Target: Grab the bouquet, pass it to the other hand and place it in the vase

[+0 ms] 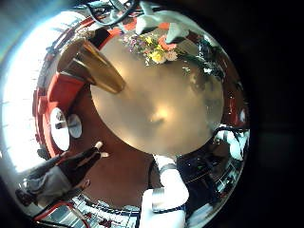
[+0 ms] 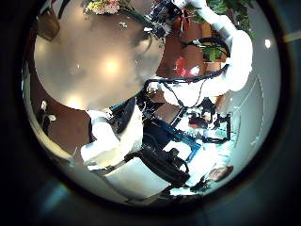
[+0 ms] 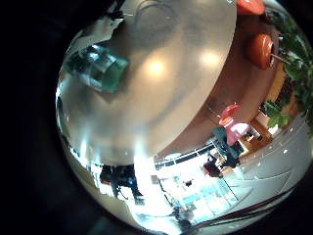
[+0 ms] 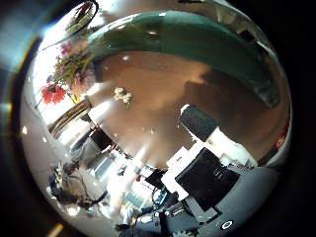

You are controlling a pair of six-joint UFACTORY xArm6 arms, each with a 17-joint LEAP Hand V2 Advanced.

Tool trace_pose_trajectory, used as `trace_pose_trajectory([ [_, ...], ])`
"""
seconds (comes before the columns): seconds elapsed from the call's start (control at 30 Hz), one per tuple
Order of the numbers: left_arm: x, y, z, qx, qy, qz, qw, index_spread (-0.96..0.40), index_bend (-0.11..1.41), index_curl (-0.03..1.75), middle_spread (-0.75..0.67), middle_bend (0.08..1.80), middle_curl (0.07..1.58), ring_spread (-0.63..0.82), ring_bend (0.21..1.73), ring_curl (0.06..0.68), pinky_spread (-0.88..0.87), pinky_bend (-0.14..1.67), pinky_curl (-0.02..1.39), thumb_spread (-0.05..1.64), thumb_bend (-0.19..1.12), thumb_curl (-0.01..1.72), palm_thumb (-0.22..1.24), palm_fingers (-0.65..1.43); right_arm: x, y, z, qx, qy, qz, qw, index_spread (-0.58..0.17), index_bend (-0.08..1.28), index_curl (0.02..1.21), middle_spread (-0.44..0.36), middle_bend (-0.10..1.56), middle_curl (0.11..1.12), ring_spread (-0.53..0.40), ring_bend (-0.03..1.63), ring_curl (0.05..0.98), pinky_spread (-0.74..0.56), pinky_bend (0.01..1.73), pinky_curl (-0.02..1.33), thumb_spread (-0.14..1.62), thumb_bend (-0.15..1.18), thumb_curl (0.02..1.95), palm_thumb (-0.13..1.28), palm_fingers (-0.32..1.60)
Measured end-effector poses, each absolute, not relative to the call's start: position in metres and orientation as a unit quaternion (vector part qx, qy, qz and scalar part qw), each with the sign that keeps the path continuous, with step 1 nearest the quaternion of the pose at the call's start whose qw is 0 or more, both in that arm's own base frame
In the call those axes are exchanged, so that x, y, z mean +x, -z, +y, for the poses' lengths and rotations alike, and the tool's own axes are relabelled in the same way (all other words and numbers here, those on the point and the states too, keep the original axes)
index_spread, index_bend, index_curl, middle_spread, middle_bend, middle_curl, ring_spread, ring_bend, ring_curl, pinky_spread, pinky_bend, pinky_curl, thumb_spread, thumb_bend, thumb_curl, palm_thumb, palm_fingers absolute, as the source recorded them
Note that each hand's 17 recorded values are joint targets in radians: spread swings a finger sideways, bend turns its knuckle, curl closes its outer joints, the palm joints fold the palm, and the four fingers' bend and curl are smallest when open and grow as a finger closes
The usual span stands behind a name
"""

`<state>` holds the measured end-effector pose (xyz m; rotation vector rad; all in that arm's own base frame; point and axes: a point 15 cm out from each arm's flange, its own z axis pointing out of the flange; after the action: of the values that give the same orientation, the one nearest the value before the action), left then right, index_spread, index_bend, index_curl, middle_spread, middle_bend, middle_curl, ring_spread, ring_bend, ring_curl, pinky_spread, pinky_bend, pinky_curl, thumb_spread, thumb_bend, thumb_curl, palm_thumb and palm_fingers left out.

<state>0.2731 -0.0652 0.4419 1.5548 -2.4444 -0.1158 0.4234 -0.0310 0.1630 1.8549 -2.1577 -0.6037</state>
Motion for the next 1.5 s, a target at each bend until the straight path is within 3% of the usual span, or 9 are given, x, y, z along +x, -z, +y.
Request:
trace_pose_trajectory([
  [0.33, 0.272, -0.443, -0.063, 0.534, 0.04, -0.836, 0.119, -0.04, 0.21, 0.44, 0.35, 0.19, 0.31, 0.53, 0.46, 0.198, 0.5, 0.18, 0.25, 1.12, -0.02, 0.32, 0.34, 0.17, 0.432, -0.156, -0.027, 0.635, 0.178, -0.742, 0.119, -0.264, 0.19, 0.5, -0.214, 0.63, 0.73, -0.274, 1.09, 0.56, -0.23, 0.93, 0.15, 1.02, -0.02, 0.45, 0.68, 0.37],
  [0.53, 0.272, -0.443, -0.062, 0.535, 0.041, -0.836, 0.118, -0.04, 0.21, 0.44, 0.35, 0.19, 0.31, 0.53, 0.46, 0.196, 0.5, 0.18, 0.25, 1.12, -0.02, 0.32, 0.34, 0.17, 0.437, -0.153, -0.029, 0.634, 0.152, -0.747, 0.127, -0.359, 0.22, 0.56, -0.287, 0.72, 0.83, -0.308, 1.22, 0.615, -0.4, 1.13, 0.22, 1.01, -0.01, 0.46, 0.74, 0.6],
  [0.7, 0.273, -0.442, -0.062, 0.535, 0.042, -0.836, 0.119, -0.04, 0.21, 0.44, 0.35, 0.19, 0.31, 0.53, 0.46, 0.195, 0.5, 0.18, 0.25, 1.12, -0.02, 0.32, 0.34, 0.17, 0.441, -0.155, -0.026, 0.638, 0.144, -0.747, 0.122, -0.471, 0.37, 0.7, -0.354, 0.78, 0.95, -0.321, 1.31, 0.673, -0.4, 1.38, 0.34, 0.98, -0.01, 0.48, 0.81, 0.8],
  [0.9, 0.274, -0.441, -0.061, 0.536, 0.042, -0.835, 0.119, -0.04, 0.21, 0.44, 0.35, 0.19, 0.31, 0.53, 0.46, 0.195, 0.5, 0.18, 0.25, 1.12, -0.02, 0.32, 0.34, 0.17, 0.451, -0.168, -0.028, 0.641, 0.121, -0.752, 0.097, -0.552, 0.66, 0.92, -0.386, 0.9, 1.07, -0.295, 1.31, 0.711, -0.3, 1.51, 0.43, 0.93, -0.02, 0.51, 0.9, 1.05],
  [1.13, 0.274, -0.441, -0.062, 0.536, 0.042, -0.835, 0.12, -0.04, 0.21, 0.44, 0.35, 0.19, 0.31, 0.53, 0.46, 0.194, 0.5, 0.18, 0.25, 1.12, -0.02, 0.32, 0.34, 0.17, 0.459, -0.192, -0.038, 0.638, 0.081, -0.764, 0.055, -0.509, 0.89, 1.07, -0.349, 1.07, 1.12, -0.261, 1.32, 0.755, -0.22, 1.48, 0.49, 0.9, 0.02, 0.57, 1.04, 1.13],
  [1.5, 0.276, -0.444, -0.062, 0.536, 0.036, -0.835, 0.114, -0.04, 0.22, 0.44, 0.35, 0.18, 0.31, 0.53, 0.46, 0.195, 0.5, 0.18, 0.24, 1.12, -0.02, 0.32, 0.34, 0.18, 0.45, -0.269, -0.064, 0.633, 0.037, -0.773, 0.0, -0.418, 0.98, 1.12, -0.26, 1.2, 1.08, -0.229, 1.36, 0.784, -0.17, 1.46, 0.57, 0.92, 0.05, 0.71, 1.17, 1.12],
])
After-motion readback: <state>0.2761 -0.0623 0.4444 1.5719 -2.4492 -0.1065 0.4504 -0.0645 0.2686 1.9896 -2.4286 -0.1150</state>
